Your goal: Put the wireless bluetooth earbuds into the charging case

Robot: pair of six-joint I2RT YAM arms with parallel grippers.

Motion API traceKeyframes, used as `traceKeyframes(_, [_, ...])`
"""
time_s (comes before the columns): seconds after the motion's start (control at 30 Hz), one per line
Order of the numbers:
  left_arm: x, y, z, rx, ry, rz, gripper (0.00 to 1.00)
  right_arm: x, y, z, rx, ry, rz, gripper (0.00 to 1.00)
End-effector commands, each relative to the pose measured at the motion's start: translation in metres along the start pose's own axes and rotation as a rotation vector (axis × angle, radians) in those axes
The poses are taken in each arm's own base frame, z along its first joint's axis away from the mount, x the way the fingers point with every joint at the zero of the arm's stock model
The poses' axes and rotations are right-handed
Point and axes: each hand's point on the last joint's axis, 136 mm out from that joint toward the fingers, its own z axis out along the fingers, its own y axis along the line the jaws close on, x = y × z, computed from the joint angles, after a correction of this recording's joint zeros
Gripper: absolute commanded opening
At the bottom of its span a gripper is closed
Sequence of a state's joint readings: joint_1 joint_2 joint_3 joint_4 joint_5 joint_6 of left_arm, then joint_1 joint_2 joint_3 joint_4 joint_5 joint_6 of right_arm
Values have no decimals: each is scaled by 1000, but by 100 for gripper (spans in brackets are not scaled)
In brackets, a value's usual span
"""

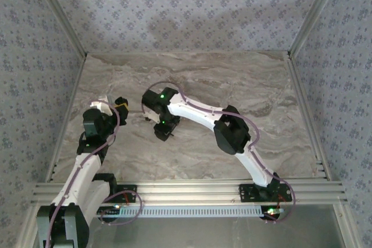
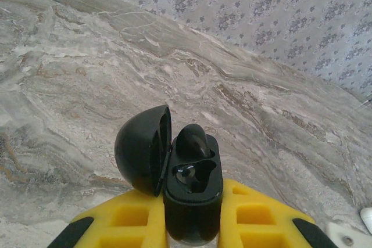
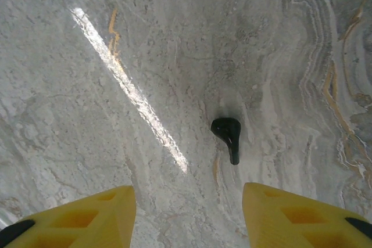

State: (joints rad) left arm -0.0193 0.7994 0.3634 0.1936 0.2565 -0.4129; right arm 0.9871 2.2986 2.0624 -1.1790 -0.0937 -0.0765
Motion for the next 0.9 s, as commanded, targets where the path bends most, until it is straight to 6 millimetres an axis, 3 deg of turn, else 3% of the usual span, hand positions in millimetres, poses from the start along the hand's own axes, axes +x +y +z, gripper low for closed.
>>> traceKeyframes(0.0, [-5, 2, -1, -7, -21, -4, 16, 2, 0, 8, 11, 34, -22, 51])
traceKeyframes(0.27, [-5, 2, -1, -7, -25, -6, 16, 3, -2, 25, 15, 64, -26, 48])
traceKeyframes(0.87, [-5, 1, -2, -4, -27, -13, 16, -8, -11, 42, 35, 37, 4, 41])
